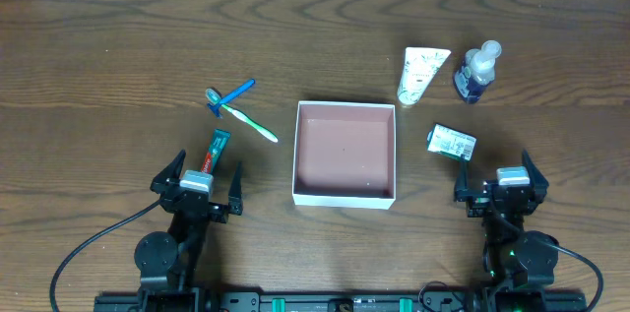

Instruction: Pack container

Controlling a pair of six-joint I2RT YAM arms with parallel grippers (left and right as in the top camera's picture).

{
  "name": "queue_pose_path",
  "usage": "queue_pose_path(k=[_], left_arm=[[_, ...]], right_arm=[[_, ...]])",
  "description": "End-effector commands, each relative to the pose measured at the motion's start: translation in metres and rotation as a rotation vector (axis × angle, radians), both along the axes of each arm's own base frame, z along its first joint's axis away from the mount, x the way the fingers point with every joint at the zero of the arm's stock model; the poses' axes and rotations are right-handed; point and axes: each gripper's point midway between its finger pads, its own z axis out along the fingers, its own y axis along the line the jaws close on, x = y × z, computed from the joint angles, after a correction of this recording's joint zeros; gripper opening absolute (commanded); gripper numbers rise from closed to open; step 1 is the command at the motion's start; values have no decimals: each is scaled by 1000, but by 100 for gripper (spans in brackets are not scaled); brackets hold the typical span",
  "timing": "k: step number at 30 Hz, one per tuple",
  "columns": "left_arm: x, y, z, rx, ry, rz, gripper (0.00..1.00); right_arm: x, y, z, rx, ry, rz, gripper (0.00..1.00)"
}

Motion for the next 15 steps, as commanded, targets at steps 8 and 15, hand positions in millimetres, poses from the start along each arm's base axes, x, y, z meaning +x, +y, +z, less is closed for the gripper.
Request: queue_pose_path(k=[8,15], left_arm=[[-1,0,-16,11,45,-6,98],[-1,0,-16,11,45,-6,98]], right_arm=[[-1,13,1,114,-4,74,99],[-19,81,16,305,0,481,99]])
